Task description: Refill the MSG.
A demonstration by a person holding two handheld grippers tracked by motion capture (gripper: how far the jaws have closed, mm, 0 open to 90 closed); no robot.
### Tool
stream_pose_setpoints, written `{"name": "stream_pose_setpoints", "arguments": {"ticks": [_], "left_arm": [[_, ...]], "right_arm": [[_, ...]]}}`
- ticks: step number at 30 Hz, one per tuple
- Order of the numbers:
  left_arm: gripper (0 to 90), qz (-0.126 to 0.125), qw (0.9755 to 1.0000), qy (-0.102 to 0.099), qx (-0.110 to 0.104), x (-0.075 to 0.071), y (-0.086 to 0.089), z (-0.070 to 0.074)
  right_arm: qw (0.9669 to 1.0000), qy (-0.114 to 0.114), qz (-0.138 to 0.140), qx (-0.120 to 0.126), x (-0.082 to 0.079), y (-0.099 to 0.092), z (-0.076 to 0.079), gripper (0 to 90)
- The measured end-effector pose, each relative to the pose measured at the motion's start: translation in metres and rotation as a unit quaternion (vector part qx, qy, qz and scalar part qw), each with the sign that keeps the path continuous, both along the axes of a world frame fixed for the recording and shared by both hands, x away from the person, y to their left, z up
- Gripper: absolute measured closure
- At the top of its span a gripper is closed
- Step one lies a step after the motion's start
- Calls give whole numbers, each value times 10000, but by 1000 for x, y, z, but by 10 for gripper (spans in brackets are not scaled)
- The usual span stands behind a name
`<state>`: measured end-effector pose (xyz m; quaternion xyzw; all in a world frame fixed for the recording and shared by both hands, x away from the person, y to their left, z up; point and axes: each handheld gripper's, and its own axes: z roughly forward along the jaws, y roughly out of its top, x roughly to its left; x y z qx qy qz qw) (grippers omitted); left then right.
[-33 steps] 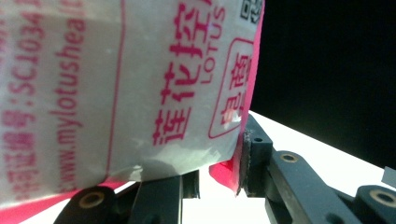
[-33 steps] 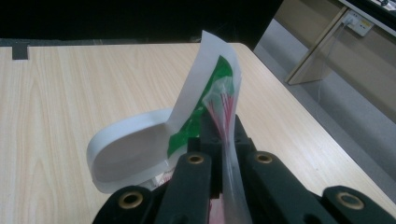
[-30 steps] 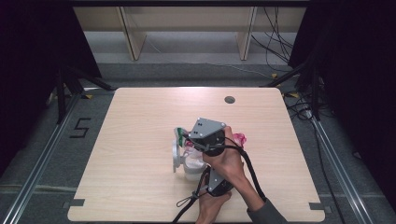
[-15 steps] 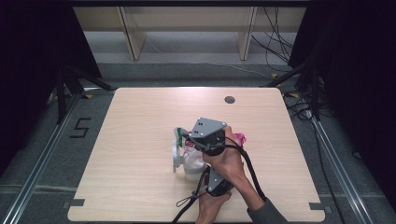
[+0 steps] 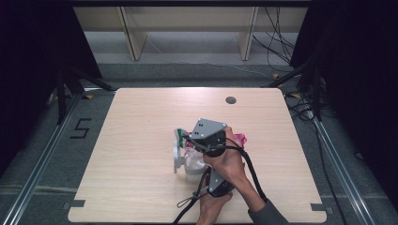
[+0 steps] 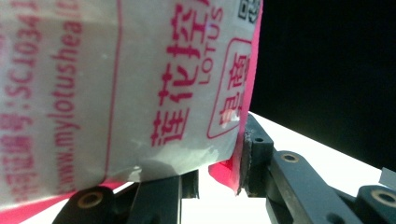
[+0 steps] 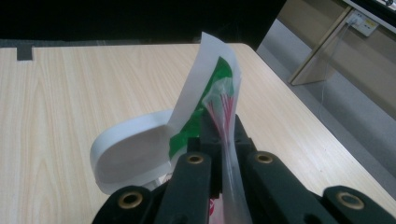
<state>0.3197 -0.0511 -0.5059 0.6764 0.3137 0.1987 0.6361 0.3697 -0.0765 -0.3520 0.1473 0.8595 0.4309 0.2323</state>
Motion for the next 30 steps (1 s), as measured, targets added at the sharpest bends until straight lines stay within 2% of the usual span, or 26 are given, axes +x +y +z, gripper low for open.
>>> {"name": "stream_pose_setpoints", "arguments": {"ticks": [3, 4, 10, 12, 13, 16, 17, 18, 21, 22, 23, 24, 25, 26, 29, 30], "left_arm": [[720, 4, 10000, -17, -11, -1, 0, 1], [720, 4, 10000, -17, -11, -1, 0, 1], [720, -3, 10000, 1, -9, 0, 0, 0], [720, 198, 9998, 36, -18, -2, 1, 0], [720, -7, 10000, 16, -7, 0, 0, 1], [717, -13, 10000, -5, 3, 0, 0, 0], [717, 188, 9998, 31, -3, -2, 1, 0], [718, 2, 10000, -1, -4, 0, 1, 0], [718, -5, 10000, 4, -20, -1, 0, 1], [718, 16, 10000, 4, 8, -1, 0, 0], [718, -58, 9998, -13, 179, 0, 3, 0], [718, -58, 9998, -13, 179, 0, 3, 0], [718, -107, 9998, -32, 156, -1, 3, 1], [718, 29, 10000, -30, -22, -2, 1, 1], [719, 14, 10000, 11, -12, -1, 1, 1], [717, 19, 10000, -2, -11, -1, 0, 0]], "right_arm": [[10000, 57, -20, 32, -2, 0, 0, 899], [10000, -16, 34, -6, -2, 1, 2, 899], [10000, 26, -30, 12, 0, 0, 0, 899], [10000, 4, 18, 28, 0, 0, 1, 899], [10000, 60, -22, 60, -1, 0, 1, 899], [10000, 73, -37, 12, -1, 0, -1, 899], [10000, 18, 7, 7, 1, 0, -1, 899], [10000, 11, 11, 14, 1, 0, 0, 899], [10000, 46, -13, 11, -2, 1, 0, 899], [10000, -12, 23, -31, -1, 1, 0, 899], [10000, 27, 19, -50, 0, 2, -3, 899], [10000, 27, 19, -50, 0, 2, -3, 899], [10000, -7, 52, -61, -1, 2, -1, 899], [10000, -2, 36, -28, -3, 2, 0, 899], [10000, -12, 55, -23, -2, 2, 1, 899], [10000, 77, 2, -8, -1, 2, -2, 899]]}}
